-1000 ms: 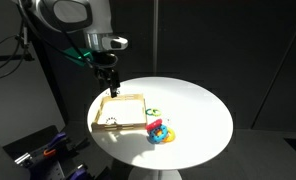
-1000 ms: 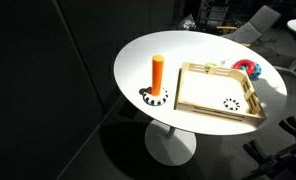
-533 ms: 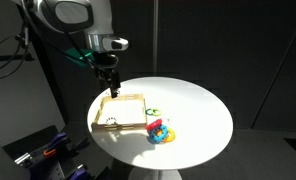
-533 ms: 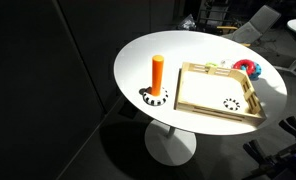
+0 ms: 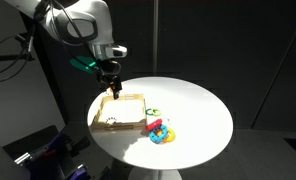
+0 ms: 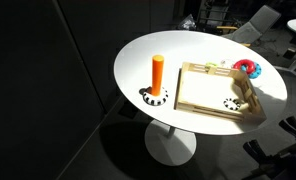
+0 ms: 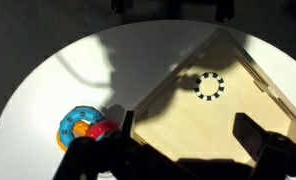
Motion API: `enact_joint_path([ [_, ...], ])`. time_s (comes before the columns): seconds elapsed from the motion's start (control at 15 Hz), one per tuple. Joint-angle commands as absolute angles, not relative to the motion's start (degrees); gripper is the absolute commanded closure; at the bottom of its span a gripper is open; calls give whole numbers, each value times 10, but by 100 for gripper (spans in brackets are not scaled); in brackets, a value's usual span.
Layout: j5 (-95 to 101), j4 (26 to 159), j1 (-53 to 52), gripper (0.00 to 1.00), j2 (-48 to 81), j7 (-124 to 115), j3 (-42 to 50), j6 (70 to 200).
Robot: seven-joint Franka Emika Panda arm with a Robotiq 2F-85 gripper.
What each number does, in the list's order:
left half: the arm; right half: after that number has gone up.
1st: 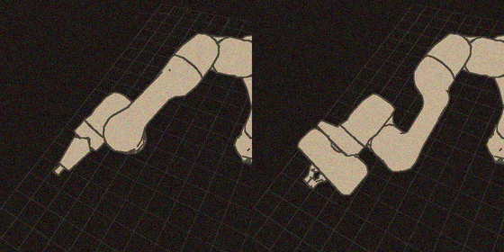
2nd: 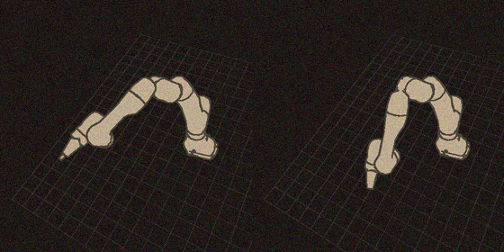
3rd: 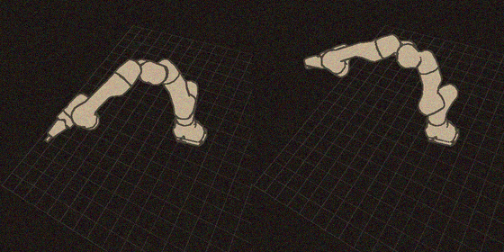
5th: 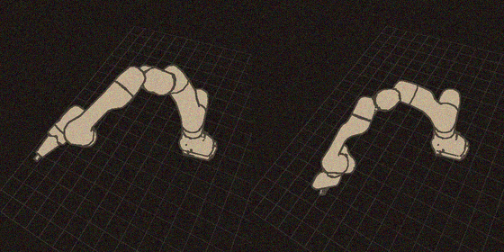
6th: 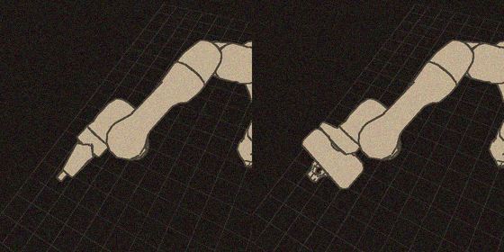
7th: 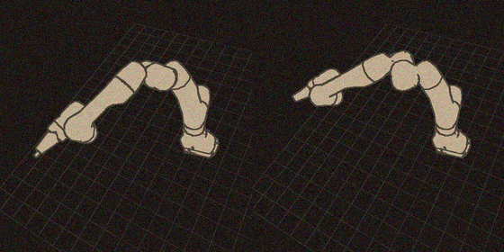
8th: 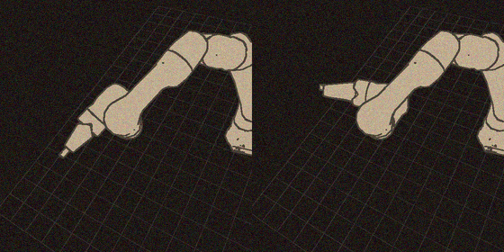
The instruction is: Pick up the black and white ring and put it on the table
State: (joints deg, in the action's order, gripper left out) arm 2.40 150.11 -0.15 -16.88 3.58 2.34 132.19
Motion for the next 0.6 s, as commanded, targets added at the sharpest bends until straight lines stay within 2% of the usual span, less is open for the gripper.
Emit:
enact_joint_path([
  [0.0, 12, 1487, -21, 0, -101, 35, 1, 1377],
  [0.53, 7, 1471, -44, 0, 38, 43, -32, 1496],
])
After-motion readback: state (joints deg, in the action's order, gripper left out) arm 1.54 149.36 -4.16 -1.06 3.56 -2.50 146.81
